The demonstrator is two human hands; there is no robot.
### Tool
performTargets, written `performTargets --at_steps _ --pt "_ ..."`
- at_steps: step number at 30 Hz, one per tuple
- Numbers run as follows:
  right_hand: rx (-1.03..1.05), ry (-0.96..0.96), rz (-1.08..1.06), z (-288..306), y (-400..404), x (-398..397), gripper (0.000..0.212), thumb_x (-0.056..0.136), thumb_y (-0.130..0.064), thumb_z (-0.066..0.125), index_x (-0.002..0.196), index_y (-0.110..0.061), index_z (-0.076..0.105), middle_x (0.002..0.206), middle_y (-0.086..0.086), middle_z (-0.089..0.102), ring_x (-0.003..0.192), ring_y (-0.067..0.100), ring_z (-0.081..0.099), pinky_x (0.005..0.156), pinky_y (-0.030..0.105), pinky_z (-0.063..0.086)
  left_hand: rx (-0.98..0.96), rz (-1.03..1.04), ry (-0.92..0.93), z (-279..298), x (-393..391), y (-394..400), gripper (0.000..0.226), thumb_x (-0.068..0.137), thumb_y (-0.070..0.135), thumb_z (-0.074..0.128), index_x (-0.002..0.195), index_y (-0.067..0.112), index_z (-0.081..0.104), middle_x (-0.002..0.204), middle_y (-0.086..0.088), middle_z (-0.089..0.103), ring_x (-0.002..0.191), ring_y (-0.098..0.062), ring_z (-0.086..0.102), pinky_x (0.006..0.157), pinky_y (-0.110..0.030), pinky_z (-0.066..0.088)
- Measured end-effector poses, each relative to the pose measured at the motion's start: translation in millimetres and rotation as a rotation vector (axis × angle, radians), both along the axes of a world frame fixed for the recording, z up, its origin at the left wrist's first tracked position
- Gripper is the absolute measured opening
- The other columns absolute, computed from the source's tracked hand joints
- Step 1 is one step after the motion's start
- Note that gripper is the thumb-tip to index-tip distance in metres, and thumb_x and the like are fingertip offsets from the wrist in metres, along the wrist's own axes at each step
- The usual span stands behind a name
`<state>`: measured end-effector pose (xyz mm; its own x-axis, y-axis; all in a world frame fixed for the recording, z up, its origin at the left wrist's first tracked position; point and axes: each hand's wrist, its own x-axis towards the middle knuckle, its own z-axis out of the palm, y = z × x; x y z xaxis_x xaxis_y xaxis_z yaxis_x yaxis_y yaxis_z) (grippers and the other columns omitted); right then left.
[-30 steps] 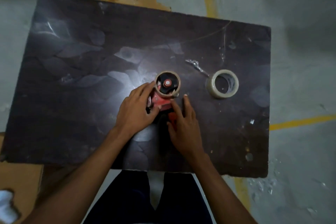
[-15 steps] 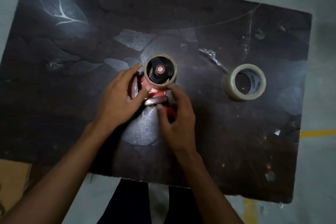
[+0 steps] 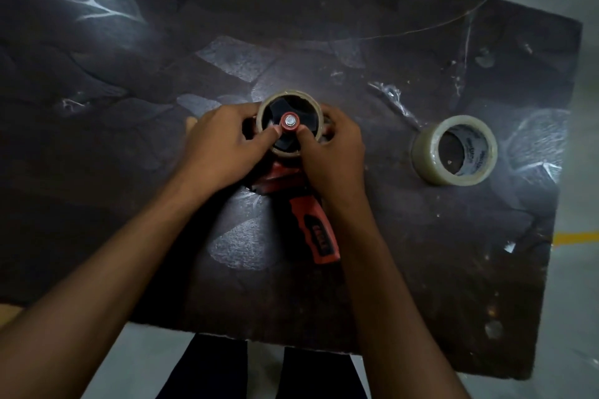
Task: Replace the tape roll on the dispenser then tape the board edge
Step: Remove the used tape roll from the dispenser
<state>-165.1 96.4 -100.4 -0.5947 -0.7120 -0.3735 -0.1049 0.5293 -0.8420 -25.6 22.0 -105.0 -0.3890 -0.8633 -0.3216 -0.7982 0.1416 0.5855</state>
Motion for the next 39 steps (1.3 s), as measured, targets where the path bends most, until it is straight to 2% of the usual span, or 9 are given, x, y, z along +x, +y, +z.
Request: performTargets --at_steps 5,11,13,16,20,25,31,35,39 --pt "-0.017 0.074 -0.009 2.9 -2.8 6.4 0.030 0.082 -0.005 0.071 0.103 -0.025 0.062 0.101 0.001 0.073 0.100 0.027 0.070 0.086 0.045 0.060 0.031 0.106 0.096 7.8 -11.1 -1.3 0.044 0.074 0.049 0.060 0.115 0.039 0.072 0.096 0.017 0.075 0.108 -0.019 0.071 0.108 -0.049 0.046" --pt "-0.088 -0.062 -0.039 16.6 4.5 -8.2 0.022 0.082 -0.014 0.080 0.103 -0.018 0.073 0.088 0.007 0.078 0.080 0.026 0.077 0.075 0.052 0.066 -0.025 0.138 0.280 2.2 -8.8 4.0 0.037 0.079 0.036 0.066 0.115 0.036 0.075 0.100 0.017 0.078 0.095 -0.006 0.073 0.088 -0.035 0.059" --pt "-0.141 -0.144 -0.063 26.9 7.0 -9.8 0.019 0.087 -0.019 0.082 0.105 -0.016 0.075 0.087 0.014 0.078 0.074 0.029 0.078 0.070 0.048 0.067 -0.013 0.148 0.426 1.5 -7.7 6.2 0.027 0.091 0.048 0.060 0.107 0.035 0.078 0.091 0.019 0.077 0.086 -0.002 0.071 0.080 -0.034 0.057" --pt "-0.216 -0.246 -0.149 35.6 3.4 -14.5 0.008 0.097 -0.020 0.073 0.094 -0.013 0.076 0.077 0.009 0.073 0.061 0.011 0.070 0.057 0.028 0.058 -0.049 0.192 0.526 2.8 -4.0 11.7 0.049 0.102 0.069 0.031 0.101 0.045 0.074 0.076 0.027 0.072 0.074 0.004 0.066 0.070 -0.024 0.048" --pt "-0.226 -0.260 -0.243 31.4 -15.7 -24.2 0.018 0.104 -0.024 0.063 0.093 -0.010 0.071 0.078 0.014 0.063 0.055 0.017 0.057 0.042 0.026 0.050 -0.034 0.227 0.480 -1.9 -2.8 10.7 0.050 0.106 0.056 0.031 0.108 0.039 0.078 0.081 0.012 0.078 0.076 0.001 0.070 0.073 -0.032 0.055" --pt "-0.226 -0.301 -0.289 13.3 -43.5 -27.0 0.021 0.104 -0.026 0.062 0.107 -0.006 0.069 0.075 0.006 0.061 0.067 0.025 0.064 0.052 0.033 0.061 -0.085 0.160 0.406 -5.9 -4.5 7.5 0.036 0.095 0.048 0.060 0.118 0.028 0.079 0.108 0.018 0.078 0.100 0.000 0.073 0.091 -0.029 0.059" --pt "-0.206 -0.413 -0.306 -8.5 -59.3 -25.4 0.023 0.104 -0.023 0.063 0.123 -0.011 0.064 0.105 0.016 0.072 0.091 0.024 0.072 0.068 0.031 0.065 -0.042 0.220 0.405 -6.5 -2.1 10.5 0.034 0.087 0.030 0.080 0.121 0.030 0.079 0.098 0.019 0.079 0.057 -0.013 0.066 0.062 -0.016 0.051" --pt "-0.166 -0.263 -0.282 -20.4 -59.2 -21.1 0.028 0.085 -0.034 0.070 0.110 -0.046 0.065 0.125 0.010 0.067 0.101 0.022 0.074 0.089 0.045 0.066 -0.045 0.205 0.405 -5.6 -0.5 10.8 0.033 0.086 0.039 0.081 0.119 0.036 0.079 0.099 0.018 0.079 0.054 -0.015 0.061 0.060 -0.016 0.051" --pt "-0.171 -0.134 -0.174 -21.6 -56.4 -18.9 0.048 0.092 -0.011 0.068 0.138 -0.025 0.060 0.110 0.005 0.068 0.100 0.023 0.074 0.095 0.048 0.063 -0.061 0.202 0.415 -6.2 -0.7 9.2 0.036 0.079 0.051 0.074 0.115 0.052 0.073 0.095 0.023 0.079 0.051 -0.013 0.058 0.058 -0.019 0.051"
